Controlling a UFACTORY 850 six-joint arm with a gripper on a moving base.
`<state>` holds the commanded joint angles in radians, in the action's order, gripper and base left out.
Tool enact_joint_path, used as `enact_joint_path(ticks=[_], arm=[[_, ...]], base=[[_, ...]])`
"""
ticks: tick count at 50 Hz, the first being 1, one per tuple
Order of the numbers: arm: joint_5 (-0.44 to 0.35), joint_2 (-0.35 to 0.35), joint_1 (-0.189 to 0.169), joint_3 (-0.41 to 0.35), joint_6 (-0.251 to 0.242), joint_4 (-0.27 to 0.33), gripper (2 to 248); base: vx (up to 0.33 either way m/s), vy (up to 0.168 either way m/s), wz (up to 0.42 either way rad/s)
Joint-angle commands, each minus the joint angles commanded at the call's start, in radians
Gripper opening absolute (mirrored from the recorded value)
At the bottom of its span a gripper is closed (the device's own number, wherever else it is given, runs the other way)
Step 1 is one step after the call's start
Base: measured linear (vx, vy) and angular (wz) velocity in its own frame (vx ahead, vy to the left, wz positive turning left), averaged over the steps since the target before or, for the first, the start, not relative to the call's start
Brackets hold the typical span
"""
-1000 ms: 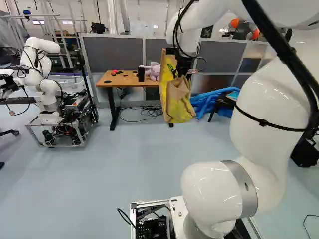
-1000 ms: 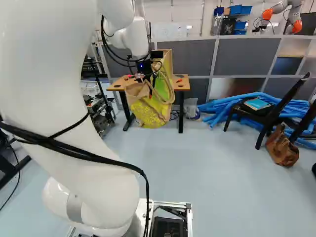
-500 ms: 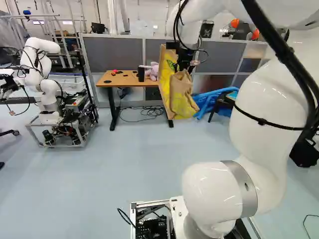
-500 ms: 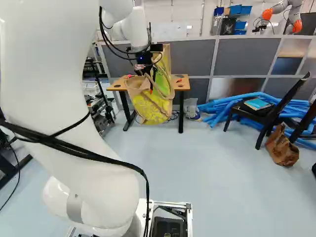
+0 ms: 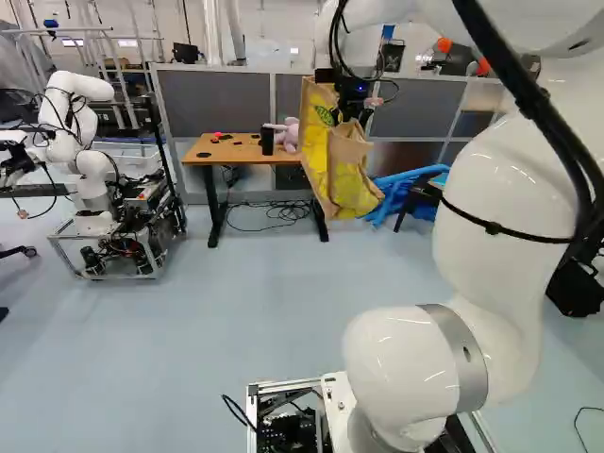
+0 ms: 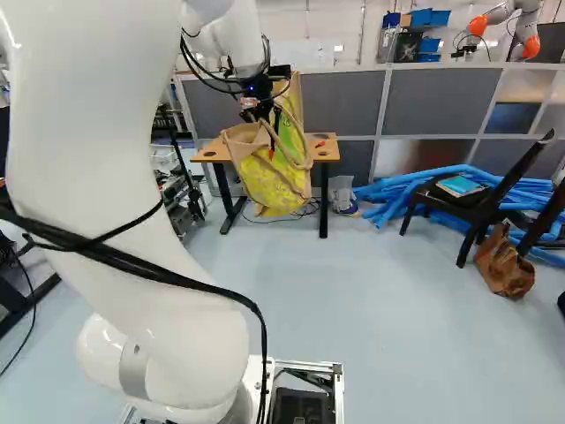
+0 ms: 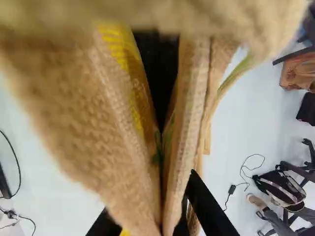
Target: Pick up the bag on the ground and place it on the table
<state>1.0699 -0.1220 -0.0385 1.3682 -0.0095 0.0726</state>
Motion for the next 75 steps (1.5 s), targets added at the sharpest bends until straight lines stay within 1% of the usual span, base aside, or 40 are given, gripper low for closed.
enact_joint_path(ticks=[49,58,75], arm=[[0.212,-0.04,0.004,0.201,0.0,0.067,22],[0.237,-0.044,0.005,0.213,0.0,0.075,22],[0.238,-0.044,0.005,0.213,0.0,0.075,22]], base=[[0.0,0.0,0.0],[0.0,0.0,0.0],[0.0,0.0,0.0]])
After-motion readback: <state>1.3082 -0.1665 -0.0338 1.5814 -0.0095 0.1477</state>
